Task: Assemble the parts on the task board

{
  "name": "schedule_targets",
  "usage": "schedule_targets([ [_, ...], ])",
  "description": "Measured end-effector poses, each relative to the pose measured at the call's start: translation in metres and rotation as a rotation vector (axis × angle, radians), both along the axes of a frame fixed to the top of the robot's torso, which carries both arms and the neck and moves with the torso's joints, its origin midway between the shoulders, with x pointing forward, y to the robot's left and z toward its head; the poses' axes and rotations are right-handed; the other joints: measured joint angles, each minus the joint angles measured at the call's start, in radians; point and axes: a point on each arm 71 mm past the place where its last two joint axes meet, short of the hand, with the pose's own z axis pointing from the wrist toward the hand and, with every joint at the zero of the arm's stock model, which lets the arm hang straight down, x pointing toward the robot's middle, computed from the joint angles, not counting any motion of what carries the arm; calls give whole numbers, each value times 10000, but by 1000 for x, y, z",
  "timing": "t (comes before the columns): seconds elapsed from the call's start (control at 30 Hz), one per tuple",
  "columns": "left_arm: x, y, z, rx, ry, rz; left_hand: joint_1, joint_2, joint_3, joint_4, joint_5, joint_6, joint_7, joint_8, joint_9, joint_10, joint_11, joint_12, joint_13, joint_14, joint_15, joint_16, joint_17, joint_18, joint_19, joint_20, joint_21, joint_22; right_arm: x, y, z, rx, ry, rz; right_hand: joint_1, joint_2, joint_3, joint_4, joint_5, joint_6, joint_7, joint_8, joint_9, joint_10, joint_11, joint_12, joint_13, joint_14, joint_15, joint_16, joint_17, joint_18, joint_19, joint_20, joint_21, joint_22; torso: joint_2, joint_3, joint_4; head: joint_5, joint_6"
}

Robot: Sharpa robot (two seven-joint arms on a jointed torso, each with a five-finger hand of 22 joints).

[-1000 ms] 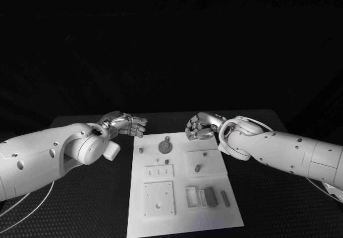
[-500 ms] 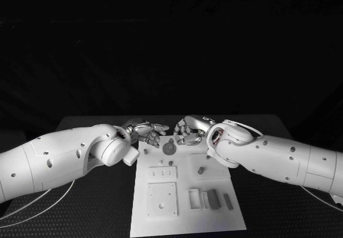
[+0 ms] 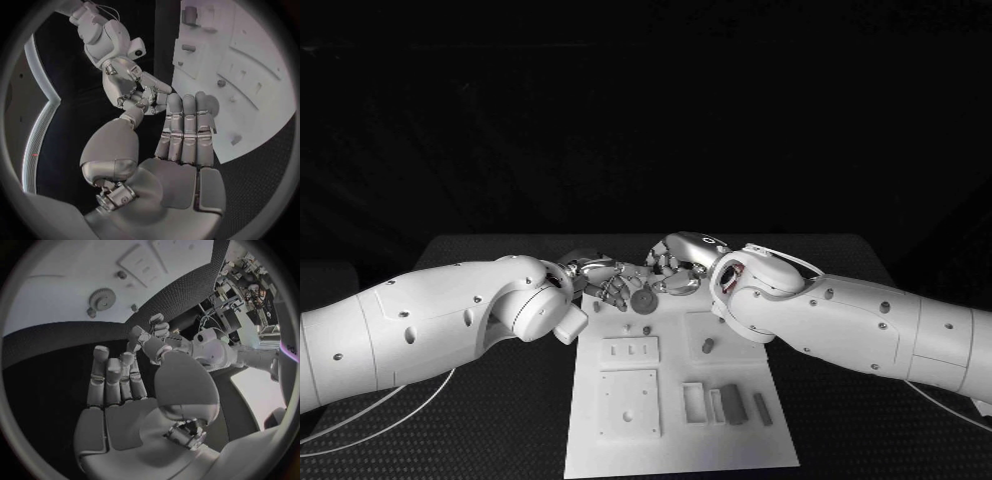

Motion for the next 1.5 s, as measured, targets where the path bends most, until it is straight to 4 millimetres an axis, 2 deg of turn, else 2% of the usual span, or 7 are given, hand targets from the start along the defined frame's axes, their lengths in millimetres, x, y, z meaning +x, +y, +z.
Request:
schedule_targets([
  [0.37,-1,-2,0,115,46,-82,4,-3,0,0,1,28,5,7,19,-37,-34,0,15,-38,38,0,-41,-13,-1,1,0,47,-4,11,2,47,-57,257,28,-28,-13,-13,0,8,-8,0,0,-1,0,0,1,1,1,-1,-2,0,0,1,0,0,20,0,-12,2,9],
  [0.7,-1,-1,-1,148,76,-17,9,3,24,-59,1,-45,77,-52,-26,-106,37,0,24,-74,3,0,-94,-65,-36,-34,0,114,-6,14,2,68,-64,337,65,-65,-15,-15,2,9,-9,0,0,-1,0,0,2,2,3,-2,-3,0,-1,1,0,0,16,9,-13,16,4],
  [0.97,-3,-3,-3,135,151,-31,234,333,74,-323,7,-45,77,-59,-25,-107,41,40,24,-74,3,38,-136,-66,-73,2,0,173,-7,21,3,137,-76,440,62,-62,-5,-7,2,9,-9,1,2,-1,1,-1,3,2,5,-3,-3,1,-2,1,-1,0,13,7,-11,22,2],
  [1.2,-4,-2,-5,144,266,14,240,344,70,-403,7,-46,77,-59,0,-121,57,40,23,-74,3,38,-160,-73,-73,2,0,201,-8,24,2,196,-62,459,34,-61,4,2,2,10,-10,3,3,1,-1,-2,3,15,18,-3,5,0,-2,2,-1,0,13,0,-3,19,-30],
  [1.37,-4,-2,-5,117,304,39,240,448,59,-447,7,-46,77,-60,1,-122,58,40,7,-73,3,38,-175,-74,-73,3,-1,212,-8,24,2,204,-57,459,-4,-50,4,2,2,16,-15,4,2,33,-35,-2,4,15,19,4,4,0,-2,2,-1,0,12,-6,-3,19,-40],
  [1.5,-4,-2,-5,95,323,64,302,813,119,-591,8,4,26,-61,1,-122,58,40,-12,-74,3,38,-206,-78,-73,3,-1,246,-7,24,1,207,-56,464,-16,-63,4,2,2,18,-18,5,3,34,-35,-2,4,15,20,33,4,1,-2,2,-1,0,11,-12,-3,30,-50],
])
